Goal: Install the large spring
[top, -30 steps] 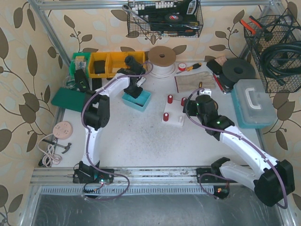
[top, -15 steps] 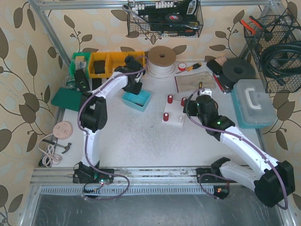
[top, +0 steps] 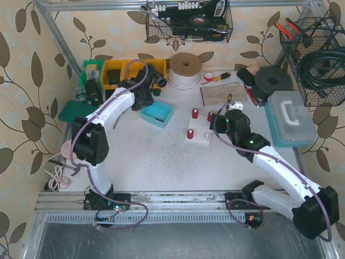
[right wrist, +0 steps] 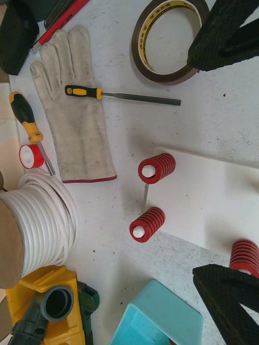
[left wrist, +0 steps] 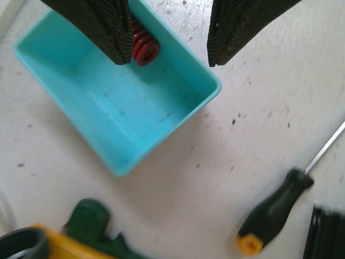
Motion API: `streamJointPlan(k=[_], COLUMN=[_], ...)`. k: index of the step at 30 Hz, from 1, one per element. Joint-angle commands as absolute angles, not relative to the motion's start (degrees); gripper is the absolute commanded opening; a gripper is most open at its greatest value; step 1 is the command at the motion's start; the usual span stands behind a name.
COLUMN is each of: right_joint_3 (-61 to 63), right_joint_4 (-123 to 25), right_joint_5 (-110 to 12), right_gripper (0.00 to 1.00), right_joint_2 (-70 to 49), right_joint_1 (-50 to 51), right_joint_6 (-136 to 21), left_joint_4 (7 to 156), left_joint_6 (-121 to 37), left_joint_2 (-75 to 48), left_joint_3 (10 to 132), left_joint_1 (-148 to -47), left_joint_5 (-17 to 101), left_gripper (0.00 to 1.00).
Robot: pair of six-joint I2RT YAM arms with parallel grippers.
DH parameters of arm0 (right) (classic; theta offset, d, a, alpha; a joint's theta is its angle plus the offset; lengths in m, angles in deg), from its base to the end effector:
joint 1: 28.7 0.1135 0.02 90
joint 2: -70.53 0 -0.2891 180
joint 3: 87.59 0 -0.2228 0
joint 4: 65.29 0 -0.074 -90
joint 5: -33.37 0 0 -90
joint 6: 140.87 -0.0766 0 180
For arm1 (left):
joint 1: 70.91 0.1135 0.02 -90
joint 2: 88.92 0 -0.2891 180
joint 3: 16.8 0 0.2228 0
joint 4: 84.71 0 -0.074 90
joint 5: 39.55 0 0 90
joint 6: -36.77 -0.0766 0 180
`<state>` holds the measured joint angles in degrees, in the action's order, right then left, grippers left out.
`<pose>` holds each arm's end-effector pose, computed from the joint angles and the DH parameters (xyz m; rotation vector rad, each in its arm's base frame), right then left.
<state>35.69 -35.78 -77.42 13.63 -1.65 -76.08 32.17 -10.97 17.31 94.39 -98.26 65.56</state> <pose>0.2007 0.0719 0.2829 0.1852 2.0491 0.1865 0.3652 -0.1664 0.2847 -0.4242 2.5024 -0.1367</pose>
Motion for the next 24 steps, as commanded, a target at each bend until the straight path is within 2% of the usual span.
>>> streamJointPlan(k=[1,7,15,24], right_joint_3=[34.2,34.3,34.4,34.3], right_joint_4=[-35.7,-35.9,-35.8,-35.8], right_joint_5=[-77.9,-78.2,-78.5,-78.6], right_gripper=[0.97,0.97,0.97,0.97], right_joint_2=[14.6,14.8,15.2,15.0], right_joint_1=[-1.2,-1.2,-1.2,-1.1], right_joint_6=[-75.4,-75.2,-75.0,-75.0], left_joint_4=[32.6,32.5,35.4,33.6], left_joint_6=[1.3,1.9,0.3,-8.7], left_joint_2=[17.5,22.1,25.6,28.3], left_joint_3=[90.2,90.5,90.4,93.8], left_joint_1=[-98.7,-98.8,-98.8,-98.5], left_joint_5=[65.7,64.0,62.5,65.6], left_gripper=[0.45,0.50,0.47,0.32])
